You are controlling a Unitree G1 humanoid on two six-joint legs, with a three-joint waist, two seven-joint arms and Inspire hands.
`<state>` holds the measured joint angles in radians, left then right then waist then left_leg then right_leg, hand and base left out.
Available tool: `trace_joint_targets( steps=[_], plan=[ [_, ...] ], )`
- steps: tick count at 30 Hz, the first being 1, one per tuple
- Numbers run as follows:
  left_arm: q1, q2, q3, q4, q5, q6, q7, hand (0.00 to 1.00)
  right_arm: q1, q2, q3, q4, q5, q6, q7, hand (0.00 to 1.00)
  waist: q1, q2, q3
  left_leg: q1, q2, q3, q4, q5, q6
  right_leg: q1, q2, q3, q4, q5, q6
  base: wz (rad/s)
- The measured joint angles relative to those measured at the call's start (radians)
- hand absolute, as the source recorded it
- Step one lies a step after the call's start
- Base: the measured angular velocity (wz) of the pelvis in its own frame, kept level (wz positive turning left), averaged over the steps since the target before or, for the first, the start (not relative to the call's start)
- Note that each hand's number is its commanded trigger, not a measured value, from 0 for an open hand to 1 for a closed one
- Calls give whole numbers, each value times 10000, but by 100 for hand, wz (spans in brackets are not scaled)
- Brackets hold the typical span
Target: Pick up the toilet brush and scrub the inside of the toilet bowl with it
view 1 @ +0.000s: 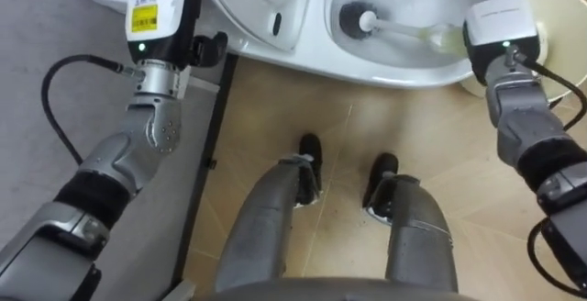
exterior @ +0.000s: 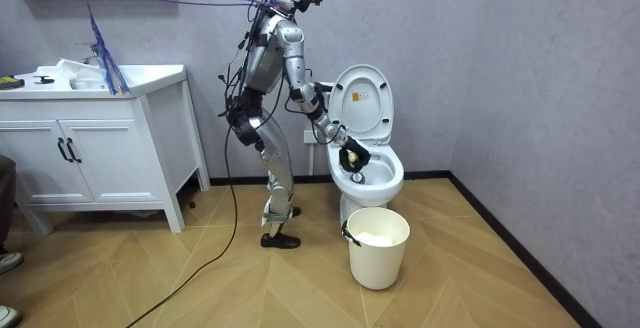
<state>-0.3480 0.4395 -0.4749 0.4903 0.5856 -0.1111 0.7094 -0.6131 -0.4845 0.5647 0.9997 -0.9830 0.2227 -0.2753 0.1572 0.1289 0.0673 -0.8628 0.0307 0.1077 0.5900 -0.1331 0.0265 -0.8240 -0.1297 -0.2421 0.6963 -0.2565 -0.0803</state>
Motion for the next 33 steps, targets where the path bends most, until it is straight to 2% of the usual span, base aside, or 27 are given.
trace_joint_targets(
  steps=[1, 2, 4, 6, 8, 11, 15, 17, 19, 20, 22, 23, 24, 25, 29, 31, 33],
  plan=[
    [-41, 7, 12, -23, 189, 56, 95, 0, -272, -31, -27, 377, 130, -206, -152, 100, -77, -70, 48, -112, -76, -21, 101, 5, -4, -164, -100, 18, 222, -98, -20, 10],
    [-74, 14, 12, -46, 229, 76, 165, 0, -381, -58, -33, 593, 233, -339, -275, 100, -138, -92, 60, -206, -97, -39, 197, 6, -4, -228, -137, 6, 350, -156, -19, 24],
    [-188, 61, 26, -236, 558, 197, 327, 0, -604, -217, -353, 1059, 470, -787, -553, 100, -139, -426, 71, -491, -173, -38, 428, 6, -6, -569, -277, 28, 744, -344, -49, 20],
    [-333, 78, 6, -235, 606, 281, 501, 0, -797, -297, -442, 1315, 684, -1017, -945, 100, -200, -627, 106, -621, -167, -49, 608, 5, -7, -667, -305, 2, 894, -381, -72, 10],
    [-457, 84, -4, -211, 697, 401, 517, 0, -816, -557, -468, 1332, 709, -1290, -1516, 100, -427, -789, 110, -650, -273, -52, 687, 6, -4, -684, -465, -84, 1099, -499, -43, 21],
    [-581, 80, 0, -195, 924, 625, 436, 0, -815, -590, -761, 1324, 728, -1341, -1969, 100, -538, -1004, 137, -648, -308, -80, 812, 8, 7, -662, -526, -91, 1191, -513, -16, 4],
    [-784, 9, -14, -155, 937, 689, 142, 0, -762, -540, -756, 1210, 499, -1313, -2030, 100, -557, -1042, 155, -614, -275, -64, 839, 11, 120, -592, -526, -105, 1194, -482, 56, 0],
    [-807, -5, -14, -160, 935, 681, -46, 0, -698, -451, -696, 1127, 174, -1314, -2039, 100, -476, -1021, 150, -582, -251, -79, 817, -8, 165, -566, -524, -99, 1180, -457, 90, -7],
    [-804, -90, -24, -159, 939, 684, -215, 0, -538, -121, -397, 1045, -261, -1034, -2019, 100, -347, -945, 138, -507, -234, -84, 697, -16, 175, -457, -441, -120, 1009, -353, 70, -8],
    [-811, -144, -24, -163, 945, 685, -225, 0, -450, -76, -376, 967, -389, -955, -2002, 100, -297, -880, 143, -499, -236, -121, 671, -16, 175, -429, -404, -117, 950, -332, 90, 0],
    [-781, -441, -65, -166, 938, 688, -250, 0, -125, -51, -233, 720, -609, -567, -1789, 100, -95, -444, 134, -465, -182, -205, 631, -25, 190, -269, -261, -132, 674, -232, 159, 0],
    [-688, -488, -76, -154, 925, 685, -246, 0, 35, 43, -188, 547, -659, -392, -1636, 100, -93, -297, 138, -377, -158, -172, 515, -22, 194, -221, -261, -122, 620, -194, 163, -6],
    [-646, -489, -89, -153, 928, 684, -234, 0, 131, 81, -185, 447, -704, -313, -1566, 100, -100, -265, 129, -334, -163, -128, 456, -14, 204, -220, -263, -106, 618, -194, 164, -7],
    [-541, -488, -80, -154, 931, 686, -200, 0, 288, 158, -189, 269, -779, -161, -1447, 100, -105, -164, 76, -319, -200, -91, 377, -15, 203, -217, -266, -119, 520, -172, 141, -7],
    [-254, -502, 154, -260, 942, 677, -166, 0, 887, 272, -433, -710, -789, 221, -1021, 100, -146, 61, -6, -276, -66, -17, 259, -7, 153, -122, -148, -205, 205, -102, 71, -7],
    [44, -535, 257, -340, 932, 646, -172, 0, 1356, 405, -437, -1336, -711, 430, -802, 100, -156, 161, -52, -123, 105, -31, 143, -45, 75, 142, 91, -235, -164, -24, 25, -9],
    [171, -529, 265, -340, 931, 595, -181, 0, 1693, 509, -439, -1798, -662, 595, -548, 100, -194, 176, -63, 54, 184, -57, -38, -21, 16, 365, 229, -255, -485, 65, -6, -9]
  ],
)
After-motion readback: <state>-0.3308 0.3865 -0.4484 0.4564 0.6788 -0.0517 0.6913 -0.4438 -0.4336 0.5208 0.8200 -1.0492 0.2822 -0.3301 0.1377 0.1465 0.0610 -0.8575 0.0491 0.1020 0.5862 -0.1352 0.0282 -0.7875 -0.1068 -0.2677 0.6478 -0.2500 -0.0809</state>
